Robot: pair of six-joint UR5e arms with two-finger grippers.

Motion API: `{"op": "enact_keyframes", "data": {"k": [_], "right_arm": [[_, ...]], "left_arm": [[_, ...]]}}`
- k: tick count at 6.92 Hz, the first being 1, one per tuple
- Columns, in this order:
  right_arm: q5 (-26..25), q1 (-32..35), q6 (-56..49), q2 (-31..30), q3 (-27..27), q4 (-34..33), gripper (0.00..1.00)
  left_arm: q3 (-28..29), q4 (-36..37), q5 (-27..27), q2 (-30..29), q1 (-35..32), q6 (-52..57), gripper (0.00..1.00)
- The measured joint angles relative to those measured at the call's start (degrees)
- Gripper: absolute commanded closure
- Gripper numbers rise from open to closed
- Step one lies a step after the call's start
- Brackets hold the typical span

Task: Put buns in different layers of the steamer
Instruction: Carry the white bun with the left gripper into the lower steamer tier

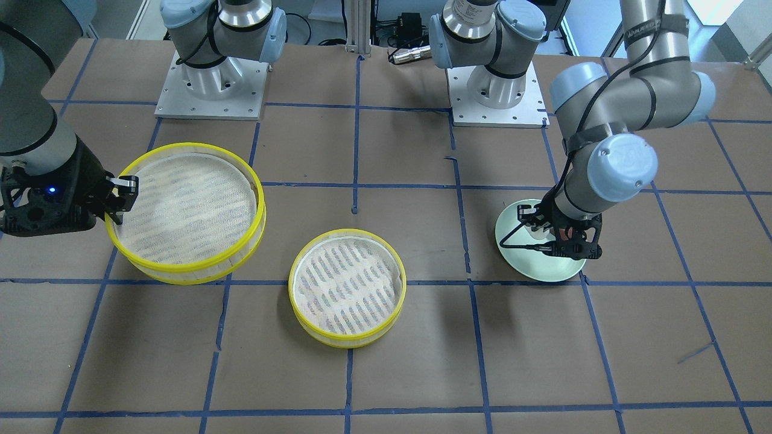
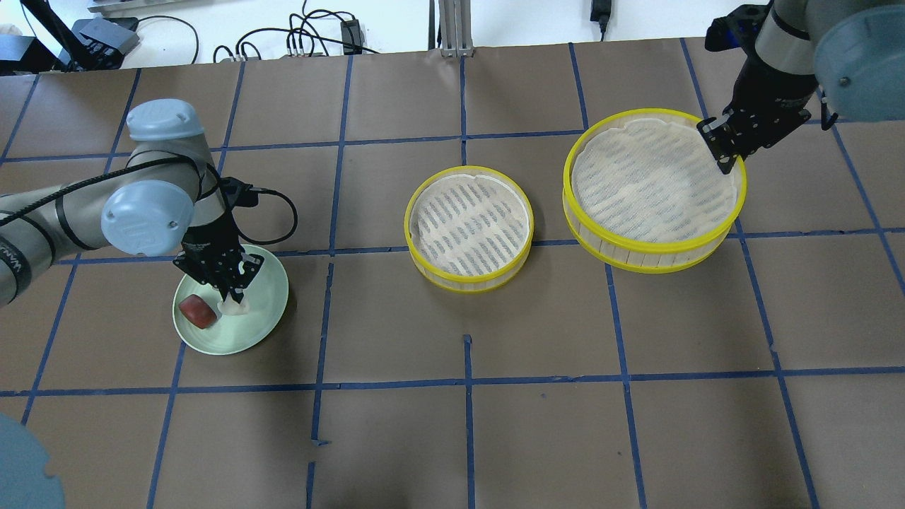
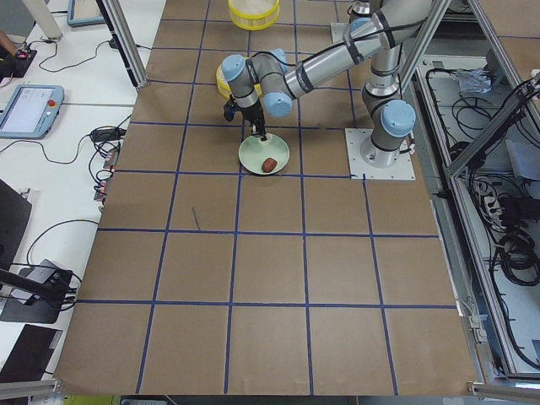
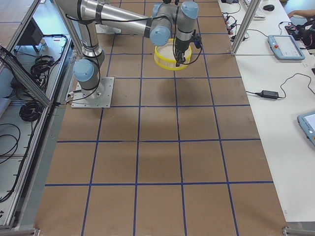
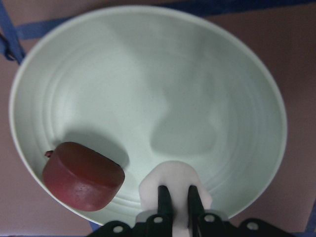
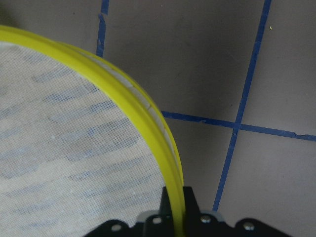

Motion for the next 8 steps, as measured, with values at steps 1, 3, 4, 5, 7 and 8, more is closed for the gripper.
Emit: {"op": "enact_keyframes", "data": {"k": [1,3,4,5,7,8], "right_arm": [[0.00,0.00,0.00,-0.01,0.04,0.02,0.94],[0.10,0.00,0.00,-0.01,0.12,0.07,0.94],[0.13,0.00,0.00,0.00,0.17,0.07,0.94],[0.16,0.00,0.00,0.00,0.17,0.10,0.94],[0.32,0.13,0.35,0.00,0.18,0.05,0.94],[0.43,0.26,0.67,0.00,0.19,-0.01,0.94]], "left_arm": [[3.50,-0.03,-4.88,1.88,-1.77,-2.43,0.99],[7.78,1.73,-9.75,1.93,-8.58,-11.49,0.99],[8.45,6.71,-11.25,0.08,-13.26,-18.88,0.99],[8.69,14.55,-12.72,-3.43,-18.32,-27.28,0.99],[8.64,26.20,-13.34,-11.12,-24.59,-38.37,0.23],[8.47,27.96,-13.22,-12.67,-25.59,-40.86,0.11]]}}
